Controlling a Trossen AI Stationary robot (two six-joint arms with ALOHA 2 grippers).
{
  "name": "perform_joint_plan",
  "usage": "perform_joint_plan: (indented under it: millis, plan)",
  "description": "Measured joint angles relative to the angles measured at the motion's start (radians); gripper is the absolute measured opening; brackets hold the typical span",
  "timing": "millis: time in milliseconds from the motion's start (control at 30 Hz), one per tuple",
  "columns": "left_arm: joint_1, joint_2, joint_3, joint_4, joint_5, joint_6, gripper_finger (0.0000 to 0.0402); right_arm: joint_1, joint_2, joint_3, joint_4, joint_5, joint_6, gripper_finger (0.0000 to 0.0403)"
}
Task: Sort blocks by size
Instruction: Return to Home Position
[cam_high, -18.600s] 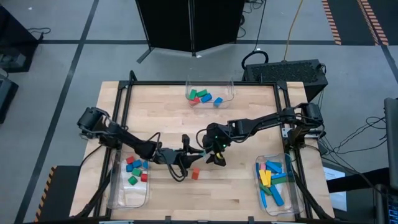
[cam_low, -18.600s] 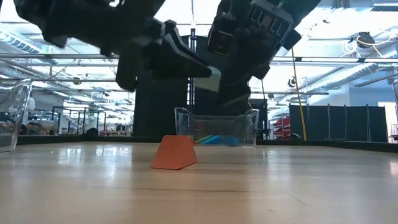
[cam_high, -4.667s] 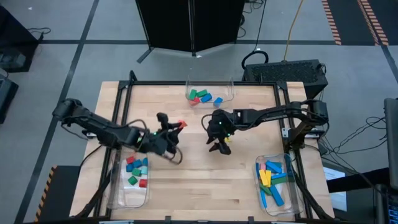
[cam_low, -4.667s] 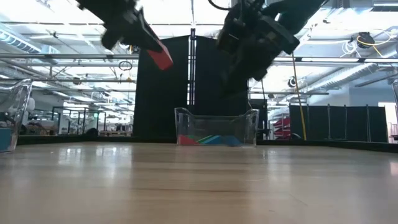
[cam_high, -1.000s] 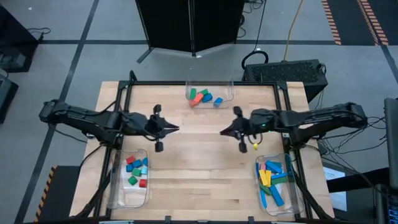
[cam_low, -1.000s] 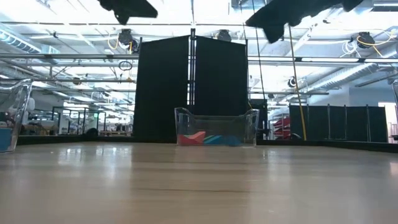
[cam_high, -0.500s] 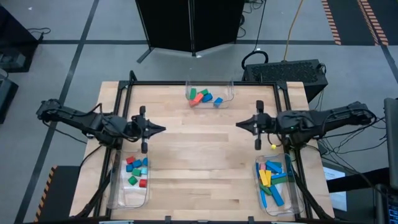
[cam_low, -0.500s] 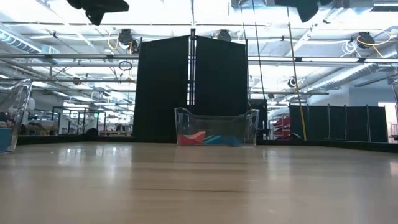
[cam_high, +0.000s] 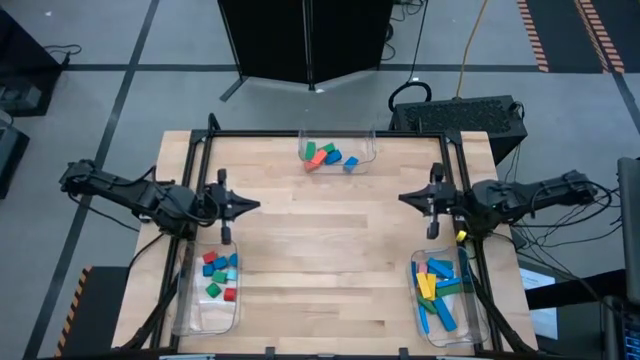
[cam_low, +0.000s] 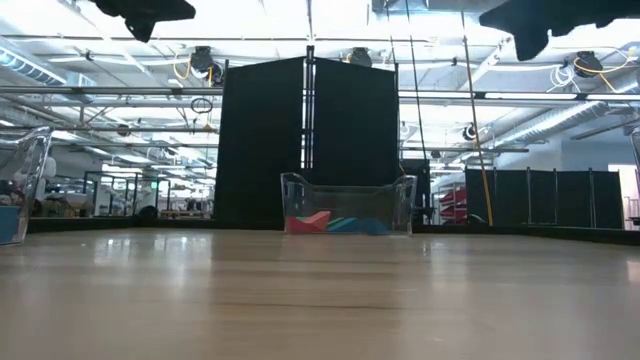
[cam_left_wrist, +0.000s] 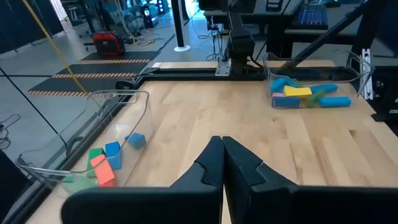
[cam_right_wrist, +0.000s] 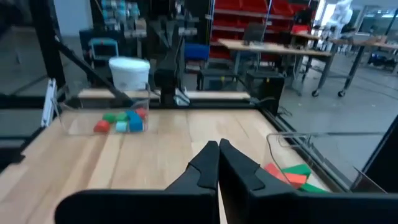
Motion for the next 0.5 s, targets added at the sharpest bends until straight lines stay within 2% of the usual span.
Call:
perform_joint_plan:
  millis: [233, 500]
  plan:
    - [0.001, -0.040, -0.139, 0.143, -0.009, 0.000, 0.0000, 0.000, -0.144, -0.068, 0.005, -0.035, 0.006, 0.0000]
    - [0.001, -0.167, -0.211, 0.154, -0.018, -0.001, 0.0000, 0.000, -0.225, -0.098, -0.062, -0.028, 0.006, 0.0000]
